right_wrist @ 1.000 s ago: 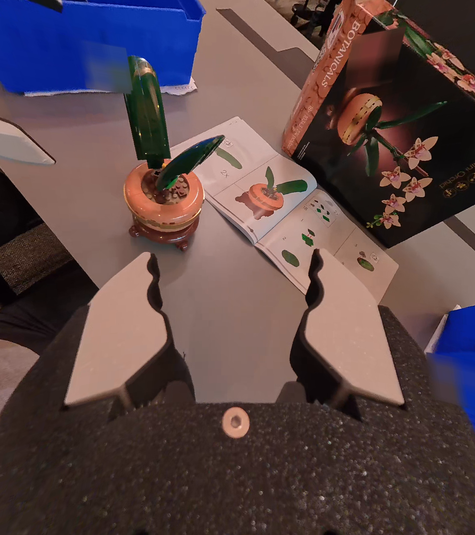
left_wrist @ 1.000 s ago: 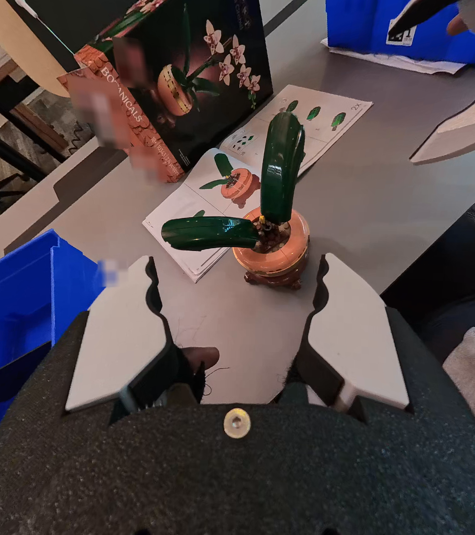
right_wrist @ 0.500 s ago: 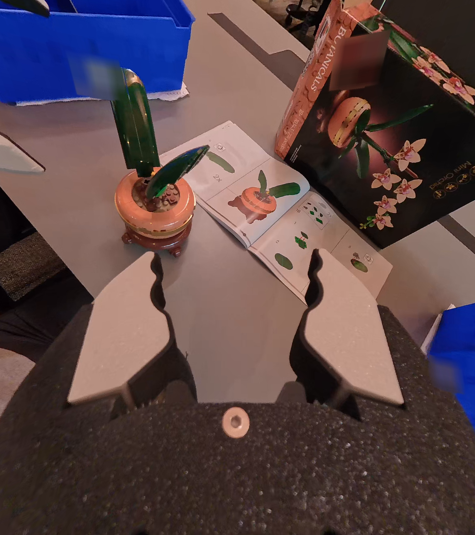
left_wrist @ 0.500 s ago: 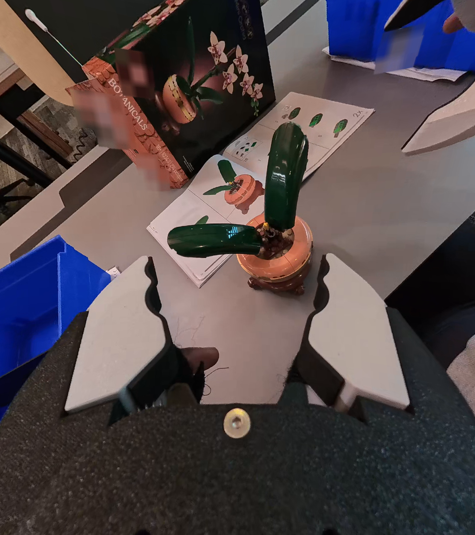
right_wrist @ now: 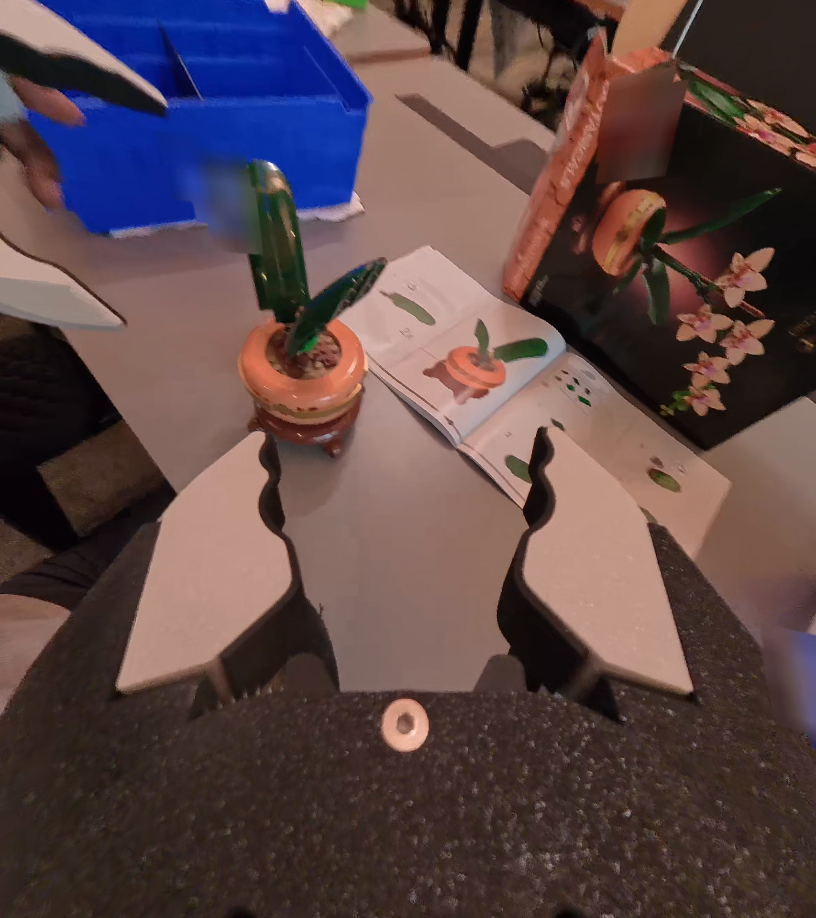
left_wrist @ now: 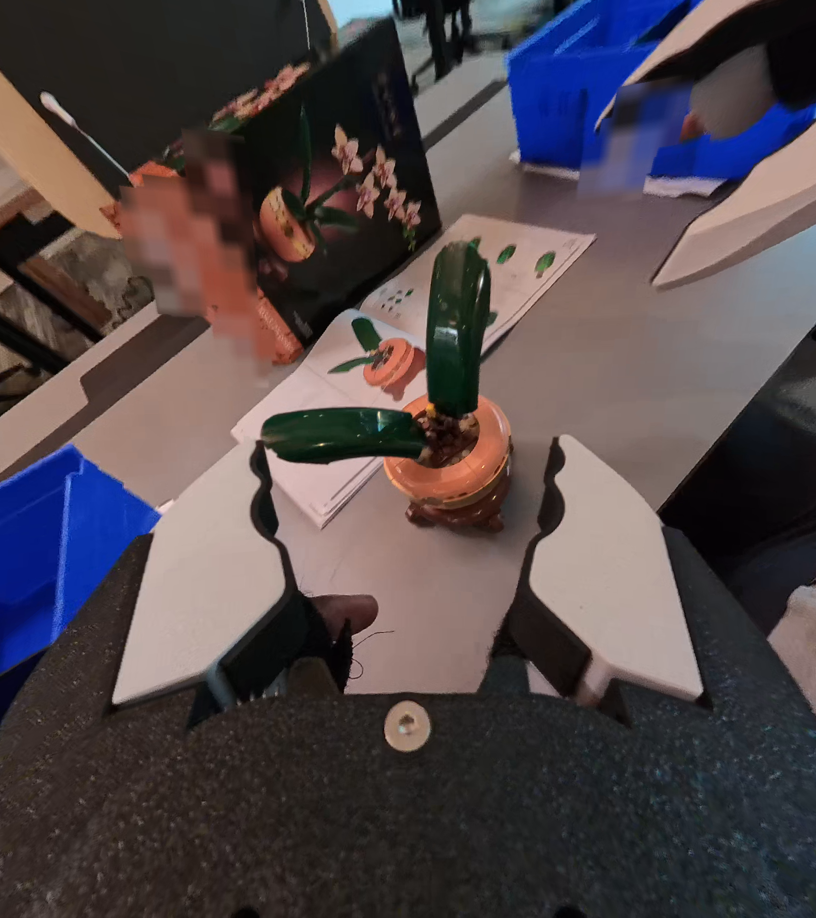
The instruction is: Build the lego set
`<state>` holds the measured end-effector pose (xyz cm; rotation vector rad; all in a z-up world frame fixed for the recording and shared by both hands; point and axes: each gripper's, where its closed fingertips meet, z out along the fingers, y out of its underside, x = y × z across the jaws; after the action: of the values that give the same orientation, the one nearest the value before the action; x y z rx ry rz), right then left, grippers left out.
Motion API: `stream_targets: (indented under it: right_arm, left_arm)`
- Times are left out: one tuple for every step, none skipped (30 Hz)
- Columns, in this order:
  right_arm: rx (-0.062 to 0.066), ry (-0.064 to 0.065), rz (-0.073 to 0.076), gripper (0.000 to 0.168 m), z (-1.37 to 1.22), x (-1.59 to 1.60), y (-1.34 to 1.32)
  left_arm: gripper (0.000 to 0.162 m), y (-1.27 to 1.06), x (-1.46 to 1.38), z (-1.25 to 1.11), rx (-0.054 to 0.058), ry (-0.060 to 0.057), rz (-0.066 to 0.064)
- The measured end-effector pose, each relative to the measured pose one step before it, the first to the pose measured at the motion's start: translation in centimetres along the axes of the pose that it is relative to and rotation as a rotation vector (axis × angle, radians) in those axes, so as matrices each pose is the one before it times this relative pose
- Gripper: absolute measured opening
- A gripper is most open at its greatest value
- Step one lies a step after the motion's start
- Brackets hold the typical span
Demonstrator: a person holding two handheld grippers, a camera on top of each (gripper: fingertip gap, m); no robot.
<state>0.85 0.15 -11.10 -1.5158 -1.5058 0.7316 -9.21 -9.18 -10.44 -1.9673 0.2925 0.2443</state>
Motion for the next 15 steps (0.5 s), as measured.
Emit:
stream_targets:
  right_arm:
    - [0.0541,-0.0165,0.0340,0.096,0.127,-0.241,-0.006]
    - [0.0578,-0.0249,0.0348,0.096,0.262,-0.445,0.133]
    - [0.0521,-0.0258,0.0261,0.096,0.315,-0.549,0.440]
    - [0.0308,-0.0112,0.0172,0.096,0.322,-0.371,0.810]
    - [0.0139,-0.0087,-0.0079,0.097,0.249,-0.426,0.986]
    - [0.0066,0.0005,-0.0245,0.097,0.215,-0.308,0.992]
    - [0.0096,0.0089,-0.0215,0.098,0.162,-0.218,0.816]
    - [0.0209,-0.0014,-0.0091,0.097,0.078,-0.392,0.551]
    - [0.0243,-0.0032,-0.0025,0.095,0.001,-0.429,0.329]
    - [0.0134,0.0294,0.0051,0.094,0.009,0.065,0.436]
    - [0.0062,0.0258,0.0049,0.093,0.001,0.006,0.424]
    - [-0.0014,0.0127,0.0060,0.092,0.021,-0.196,0.484]
    - [-0.0097,0.0138,0.0071,0.093,0.044,-0.188,0.566]
    - [-0.0086,0.0018,0.0002,0.095,0.083,-0.326,0.523]
    - [-0.0074,0.0094,0.0026,0.097,0.071,-0.241,0.491]
  left_arm:
    - [0.105,0.048,0.211,-0.019,0.0494,0.0045,-0.0197]
    - [0.104,0.304,0.360,0.051,0.0434,0.0064,-0.0270]
    - [0.105,0.549,0.431,0.144,0.0332,0.0018,-0.0336]
    - [0.106,1.031,0.440,0.246,0.0129,-0.0035,-0.0258]
    - [0.109,1.459,0.297,0.247,-0.0166,-0.0120,-0.0014]
    - [0.113,1.401,-0.170,0.163,-0.0230,-0.0365,0.0101]
    - [0.116,1.014,-0.163,0.155,-0.0029,-0.0307,-0.0066]
    - [0.116,0.595,0.180,0.100,0.0167,-0.0052,-0.0435]
    - [0.116,0.405,0.388,0.103,0.0203,0.0099,-0.0666]
    - [0.116,0.379,0.329,0.177,0.0146,0.0049,-0.0594]
    - [0.116,0.662,0.194,0.197,0.0042,-0.0076,-0.0346]
    - [0.116,0.757,0.181,0.198,-0.0038,-0.0123,-0.0074]
    - [0.117,0.807,0.170,0.202,-0.0090,-0.0161,0.0112]
    - [0.118,0.714,0.182,0.190,-0.0082,-0.0150,0.0238]
    - [0.120,0.575,0.095,0.158,-0.0058,-0.0130,0.0255]
